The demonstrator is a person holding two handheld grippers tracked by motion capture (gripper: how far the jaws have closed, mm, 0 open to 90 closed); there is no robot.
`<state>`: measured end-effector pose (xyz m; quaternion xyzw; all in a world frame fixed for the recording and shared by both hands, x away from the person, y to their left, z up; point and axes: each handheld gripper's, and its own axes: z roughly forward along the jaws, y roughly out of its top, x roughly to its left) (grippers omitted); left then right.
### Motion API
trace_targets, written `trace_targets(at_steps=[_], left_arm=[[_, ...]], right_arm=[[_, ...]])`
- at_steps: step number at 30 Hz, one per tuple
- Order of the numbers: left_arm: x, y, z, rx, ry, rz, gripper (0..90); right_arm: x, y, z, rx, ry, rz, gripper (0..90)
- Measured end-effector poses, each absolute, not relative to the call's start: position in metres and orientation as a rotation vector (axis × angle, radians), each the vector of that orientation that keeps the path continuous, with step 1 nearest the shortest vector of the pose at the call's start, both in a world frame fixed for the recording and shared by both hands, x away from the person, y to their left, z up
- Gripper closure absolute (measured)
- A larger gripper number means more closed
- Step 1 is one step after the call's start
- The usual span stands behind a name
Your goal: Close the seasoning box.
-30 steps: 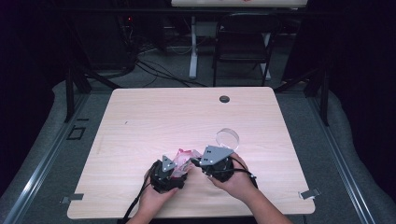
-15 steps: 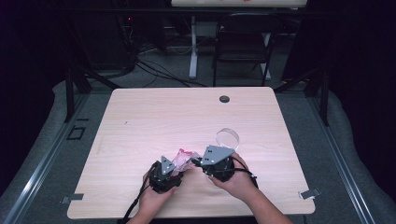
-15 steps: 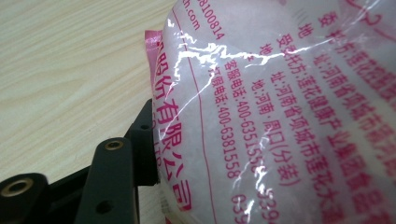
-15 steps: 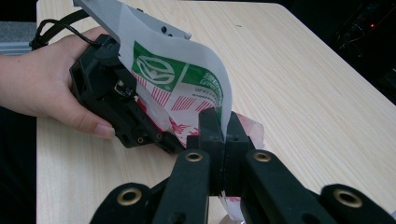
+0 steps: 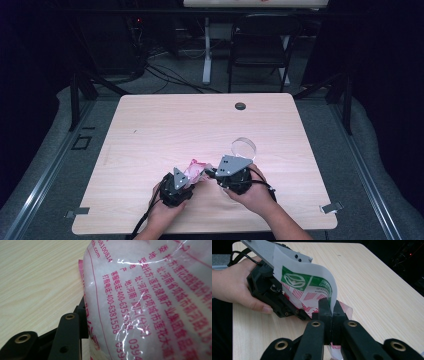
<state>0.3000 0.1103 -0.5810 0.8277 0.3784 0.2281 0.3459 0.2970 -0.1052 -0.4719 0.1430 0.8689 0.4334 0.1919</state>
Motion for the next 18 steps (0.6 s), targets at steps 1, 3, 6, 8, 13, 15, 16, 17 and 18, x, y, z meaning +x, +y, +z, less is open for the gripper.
trace_targets(at_steps=[1,3,6,8,13,15,16,17,18], left_arm=[[0.3,0.11,-0.581,2.149,0.982,0.595,56.3],[0.3,0.111,-0.58,2.152,0.98,0.601,56.5],[0.299,0.111,-0.578,2.161,0.976,0.621,56.8],[0.298,0.111,-0.575,2.172,0.965,0.65,56.9],[0.297,0.114,-0.57,2.186,0.96,0.714,57.1],[0.297,0.115,-0.568,2.189,0.951,0.739,57.2],[0.297,0.116,-0.567,2.187,0.947,0.751,57.3],[0.297,0.116,-0.566,2.187,0.948,0.757,57.3],[0.297,0.116,-0.565,2.187,0.94,0.771,57.3]], right_arm=[[0.297,-0.105,-0.472,0.4,2.438,1.216,90.0],[0.296,-0.105,-0.472,0.398,2.437,1.213,90.0],[0.295,-0.106,-0.472,0.396,2.437,1.218,90.0],[0.295,-0.106,-0.471,0.388,2.436,1.224,89.5],[0.296,-0.109,-0.47,0.383,2.429,1.236,82.1],[0.297,-0.109,-0.47,0.376,2.439,1.241,79.1],[0.297,-0.109,-0.469,0.37,2.438,1.239,77.6],[0.296,-0.109,-0.47,0.366,2.432,1.241,75.7],[0.296,-0.109,-0.469,0.353,2.428,1.234,73.7]])
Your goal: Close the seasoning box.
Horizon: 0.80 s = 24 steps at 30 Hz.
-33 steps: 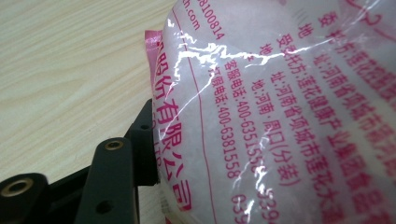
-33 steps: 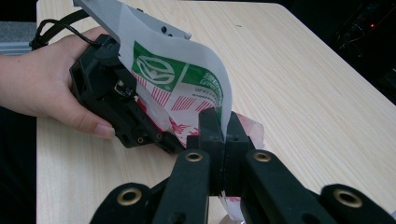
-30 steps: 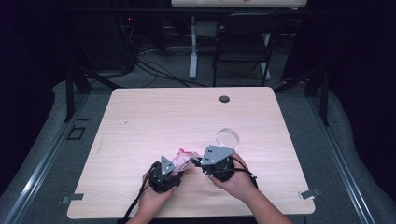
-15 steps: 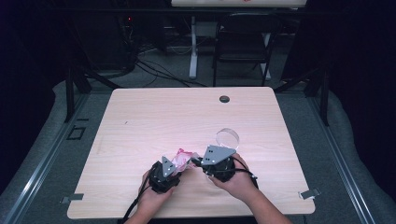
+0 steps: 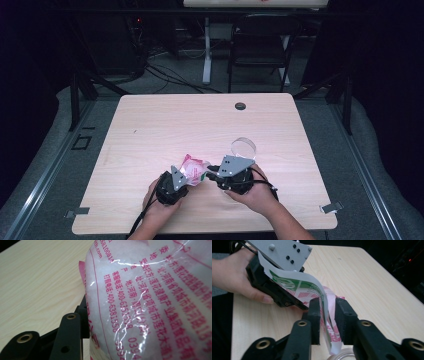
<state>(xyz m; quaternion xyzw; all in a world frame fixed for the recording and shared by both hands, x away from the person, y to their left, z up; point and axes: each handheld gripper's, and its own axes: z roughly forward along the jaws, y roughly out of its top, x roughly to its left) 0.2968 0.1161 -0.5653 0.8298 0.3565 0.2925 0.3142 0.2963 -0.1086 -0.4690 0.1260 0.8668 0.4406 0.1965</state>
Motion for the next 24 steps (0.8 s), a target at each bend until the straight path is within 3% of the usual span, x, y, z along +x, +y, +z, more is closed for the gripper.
trace_targets(at_steps=[7,14,24], left_arm=[[0.295,0.118,-0.561,2.195,0.917,0.847,57.5],[0.293,0.119,-0.558,2.223,0.883,0.935,57.6],[0.291,0.119,-0.556,2.239,0.855,1.003,57.7]], right_arm=[[0.296,-0.109,-0.469,0.287,2.376,1.193,65.9],[0.292,-0.107,-0.467,0.229,2.371,1.184,65.5],[0.281,-0.097,-0.466,0.133,2.382,1.122,78.5]])
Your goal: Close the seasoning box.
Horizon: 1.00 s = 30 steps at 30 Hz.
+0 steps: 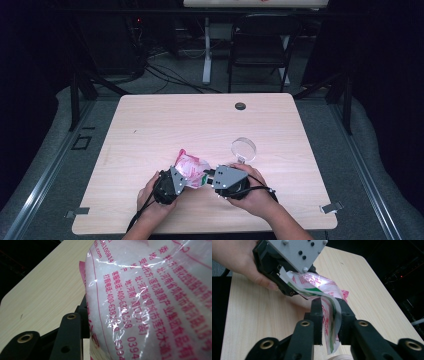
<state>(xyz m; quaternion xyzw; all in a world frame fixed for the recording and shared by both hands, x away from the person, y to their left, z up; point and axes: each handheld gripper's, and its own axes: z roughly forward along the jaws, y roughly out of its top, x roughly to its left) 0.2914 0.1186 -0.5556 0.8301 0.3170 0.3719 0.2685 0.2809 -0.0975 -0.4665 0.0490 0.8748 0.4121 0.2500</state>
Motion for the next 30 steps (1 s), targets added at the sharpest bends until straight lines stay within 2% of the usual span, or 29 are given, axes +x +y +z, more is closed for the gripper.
trace_targets(at_steps=[8,21,30], left_arm=[[0.298,0.115,-0.548,2.247,0.798,1.089,57.8],[0.306,0.103,-0.534,2.245,0.635,1.308,57.9],[0.302,0.1,-0.535,2.242,0.577,1.361,58.1]], right_arm=[[0.282,-0.104,-0.467,0.173,2.394,1.141,89.9],[0.287,-0.119,-0.46,0.223,2.381,1.17,90.0],[0.285,-0.121,-0.461,0.244,2.371,1.179,90.0]])
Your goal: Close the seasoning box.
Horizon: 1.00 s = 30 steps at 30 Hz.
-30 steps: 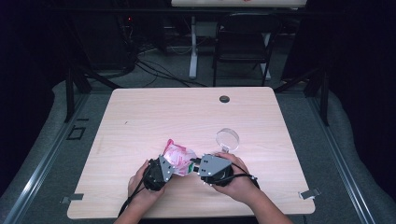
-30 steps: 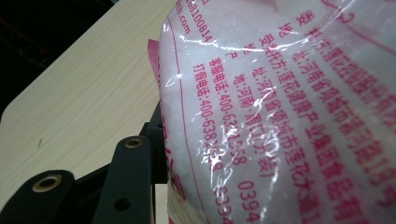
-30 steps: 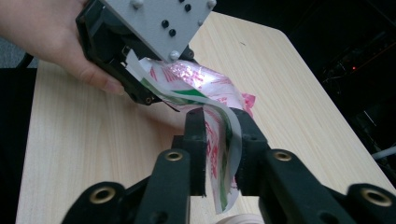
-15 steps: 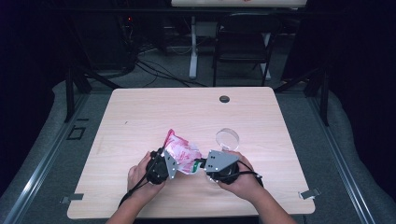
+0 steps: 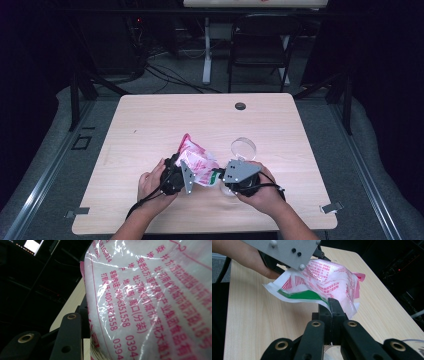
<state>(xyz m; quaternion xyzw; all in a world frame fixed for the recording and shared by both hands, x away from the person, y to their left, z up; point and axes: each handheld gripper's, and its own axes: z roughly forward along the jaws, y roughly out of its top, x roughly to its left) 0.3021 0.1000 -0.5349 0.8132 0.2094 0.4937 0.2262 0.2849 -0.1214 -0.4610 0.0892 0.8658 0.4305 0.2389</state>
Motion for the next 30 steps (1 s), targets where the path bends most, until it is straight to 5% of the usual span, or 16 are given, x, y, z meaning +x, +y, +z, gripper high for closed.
trace_targets(at_steps=[14,30], left_arm=[[0.294,0.094,-0.528,2.267,0.461,1.496,58.7],[0.295,0.078,-0.525,2.257,0.373,1.508,60.2]], right_arm=[[0.283,-0.133,-0.46,0.273,2.36,1.175,90.0],[0.276,-0.151,-0.462,0.371,2.322,1.16,90.0]])
